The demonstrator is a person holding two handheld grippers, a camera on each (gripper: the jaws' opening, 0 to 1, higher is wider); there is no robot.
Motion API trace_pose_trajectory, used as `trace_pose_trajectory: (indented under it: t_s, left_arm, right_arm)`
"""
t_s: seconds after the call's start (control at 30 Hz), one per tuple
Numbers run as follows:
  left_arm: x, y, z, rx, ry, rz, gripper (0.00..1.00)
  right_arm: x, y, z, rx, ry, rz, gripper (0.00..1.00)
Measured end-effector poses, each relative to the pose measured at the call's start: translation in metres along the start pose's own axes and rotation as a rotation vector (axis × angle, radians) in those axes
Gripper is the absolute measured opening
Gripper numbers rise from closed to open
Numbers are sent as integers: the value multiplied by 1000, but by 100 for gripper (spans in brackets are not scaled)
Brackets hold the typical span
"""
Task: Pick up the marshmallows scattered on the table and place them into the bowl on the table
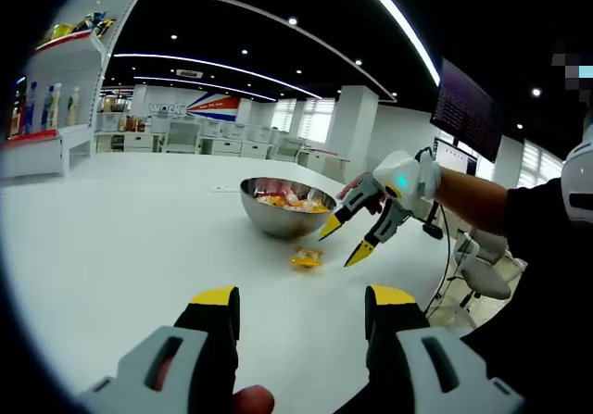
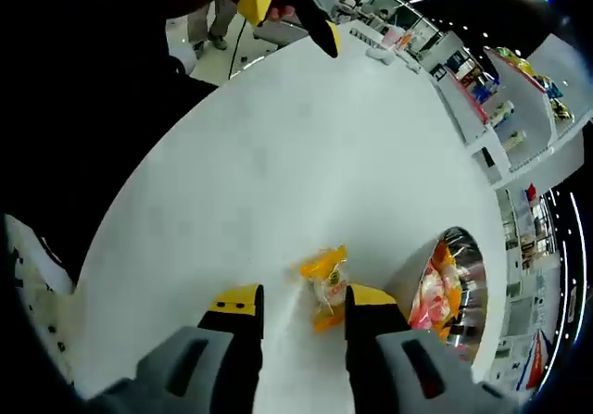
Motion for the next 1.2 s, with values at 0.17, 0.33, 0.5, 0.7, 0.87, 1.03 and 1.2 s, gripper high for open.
trace_pose_trajectory:
  t_s: [0.17,0.33,0.5,0.7,0.87,1.03,1.2]
  left_arm:
    - [-2,-1,-2,3,-2,-5,55]
    - [-2,-1,-3,3,1,-7,55]
    - [-2,1,-4,-2,5,-8,55]
    - [-2,0,-7,-1,9,-12,55]
    - [-2,0,-10,1,11,-12,55]
    - [-2,-1,-10,4,13,-14,55]
    - [-2,1,-8,-4,11,-11,55]
  right_arm:
    - [5,-2,9,46,-62,-92,38]
    - [13,1,13,80,-83,-128,37]
    - [17,10,19,109,-178,-226,35]
    - [21,10,29,162,-252,-281,34]
    - [17,15,36,181,-306,-305,31]
    - [12,19,42,202,-323,-297,31]
    - [2,17,49,232,-348,-286,31]
Point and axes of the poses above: the point that each gripper's makers call its tool centre point, and the gripper's own axes: z roughly forward along the fingers, y roughly to its right, x roughly out of its top, the point moved 5 cm from there along -z, roughly backward along the fingers, and after that the axes turned 3 degrees about -y, right-handed, at the moved point
